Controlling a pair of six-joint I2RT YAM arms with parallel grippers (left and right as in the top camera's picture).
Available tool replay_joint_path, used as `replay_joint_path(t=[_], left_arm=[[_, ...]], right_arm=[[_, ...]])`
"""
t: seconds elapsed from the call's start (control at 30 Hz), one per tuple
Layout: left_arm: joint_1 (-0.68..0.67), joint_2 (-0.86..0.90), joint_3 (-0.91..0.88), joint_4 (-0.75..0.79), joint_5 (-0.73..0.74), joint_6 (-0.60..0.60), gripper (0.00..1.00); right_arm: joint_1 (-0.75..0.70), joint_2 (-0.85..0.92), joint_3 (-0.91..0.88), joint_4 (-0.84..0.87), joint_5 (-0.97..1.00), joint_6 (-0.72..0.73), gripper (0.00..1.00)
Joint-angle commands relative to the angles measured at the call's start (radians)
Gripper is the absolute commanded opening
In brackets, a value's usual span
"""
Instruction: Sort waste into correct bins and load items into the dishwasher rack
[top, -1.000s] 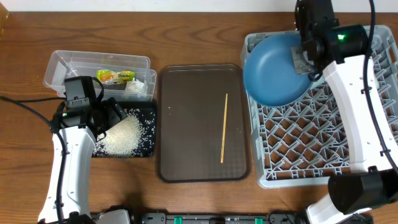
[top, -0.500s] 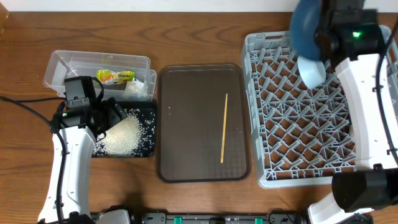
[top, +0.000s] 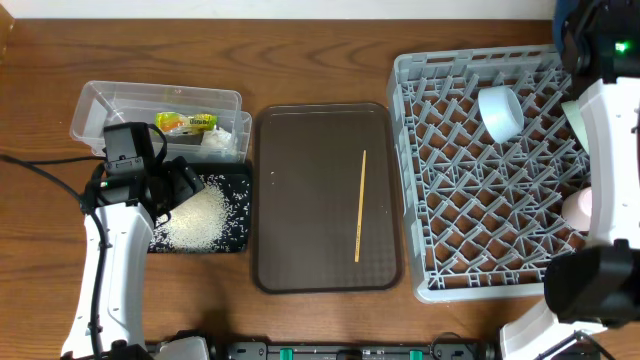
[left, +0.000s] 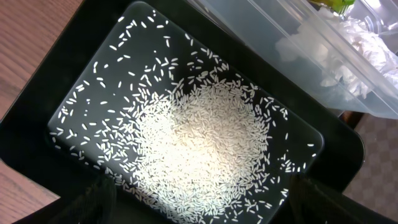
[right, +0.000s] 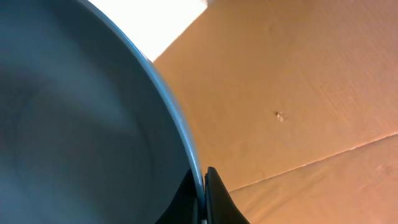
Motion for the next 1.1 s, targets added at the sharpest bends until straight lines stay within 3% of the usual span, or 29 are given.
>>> replay_joint_path(t=[0.0, 0.67, 1.07], left_arm=[[0.003, -0.005, 0.01, -0.002, -0.012, -0.002, 0.91], [0.003, -0.005, 0.01, -0.002, -0.012, -0.001, 0.91], [0.003, -0.005, 0.01, -0.002, -0.012, -0.002, 0.91]], right_arm=[[-0.014, 0.052, 0.012, 0.004, 0.016, -0.087, 0.01], [0.005, 0.257, 0.011, -0.044, 0.122, 0.042, 0.01], [0.075, 0.258, 0.011, -0.317, 0.122, 0.219, 0.01]])
